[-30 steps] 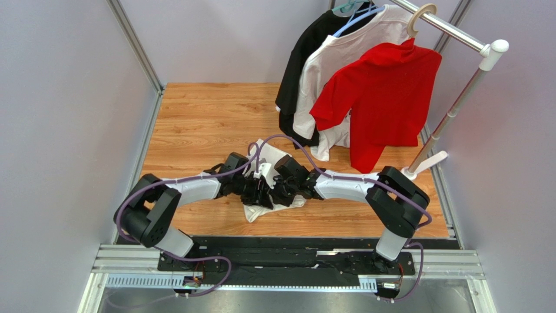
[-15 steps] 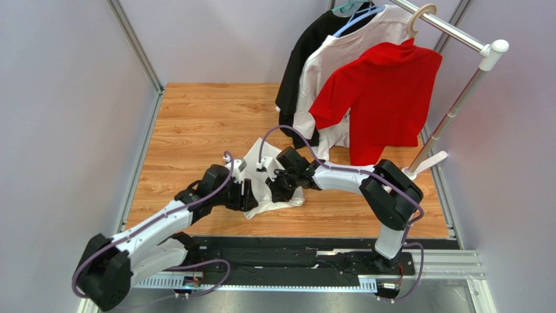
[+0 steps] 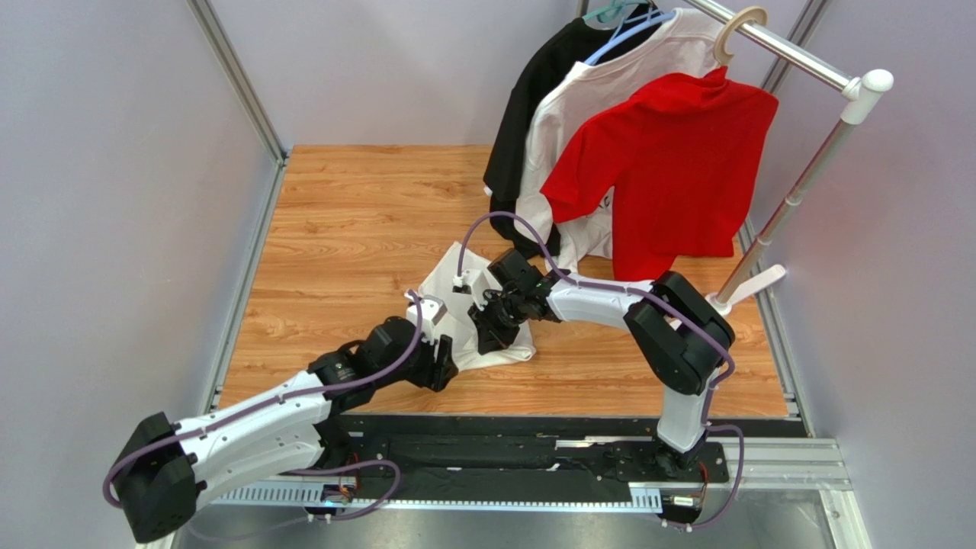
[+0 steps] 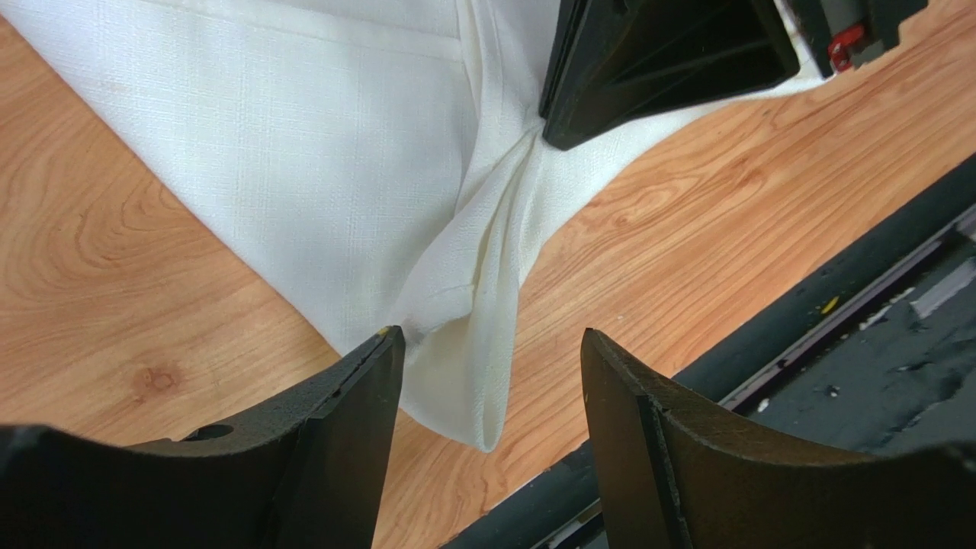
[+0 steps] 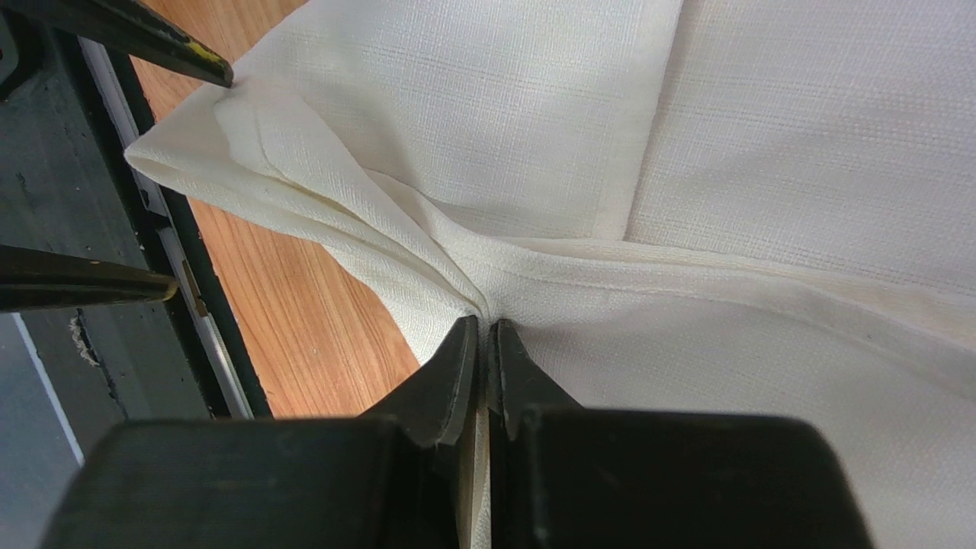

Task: Fold the napkin, place the utensils inside, and roll it up
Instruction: Roll the napkin with the utensil

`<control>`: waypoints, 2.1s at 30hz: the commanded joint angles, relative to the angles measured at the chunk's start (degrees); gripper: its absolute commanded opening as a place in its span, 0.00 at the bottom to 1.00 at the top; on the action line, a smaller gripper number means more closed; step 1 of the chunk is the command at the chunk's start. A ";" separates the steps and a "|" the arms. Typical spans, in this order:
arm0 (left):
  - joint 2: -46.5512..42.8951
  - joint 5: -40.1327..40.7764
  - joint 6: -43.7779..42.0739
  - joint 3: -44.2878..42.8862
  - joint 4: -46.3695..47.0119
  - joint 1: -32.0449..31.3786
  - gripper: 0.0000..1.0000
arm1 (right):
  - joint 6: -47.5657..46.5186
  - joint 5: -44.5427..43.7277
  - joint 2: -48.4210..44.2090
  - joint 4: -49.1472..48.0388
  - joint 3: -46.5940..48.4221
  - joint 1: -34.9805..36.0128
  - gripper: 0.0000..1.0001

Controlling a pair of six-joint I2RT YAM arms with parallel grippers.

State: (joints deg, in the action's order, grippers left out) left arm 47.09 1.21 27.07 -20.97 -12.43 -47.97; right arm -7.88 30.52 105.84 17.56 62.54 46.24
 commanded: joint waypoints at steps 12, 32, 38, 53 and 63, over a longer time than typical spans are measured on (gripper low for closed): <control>5.73 13.29 -0.53 -4.69 -1.02 -9.25 0.63 | 0.23 0.23 3.67 7.49 -0.23 -1.41 0.00; 15.22 16.81 1.84 -8.29 -2.87 -9.78 0.07 | -0.47 2.09 7.01 9.86 1.18 -2.47 0.00; 16.01 6.27 1.67 -7.24 -1.29 -1.89 0.07 | -0.65 2.52 8.24 10.38 1.53 -2.73 0.00; 26.73 -6.93 2.54 -11.98 -6.03 8.76 0.06 | -0.65 3.31 9.21 11.09 2.06 -2.64 0.00; 31.82 -11.93 3.52 -12.51 -9.02 13.86 0.05 | 1.72 4.01 5.35 10.13 2.41 -3.17 0.13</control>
State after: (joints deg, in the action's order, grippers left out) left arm 75.16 -9.82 30.68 -32.73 -17.74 -35.55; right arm -6.74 39.27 110.72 22.46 66.83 42.81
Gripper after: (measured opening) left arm 0.062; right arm 0.060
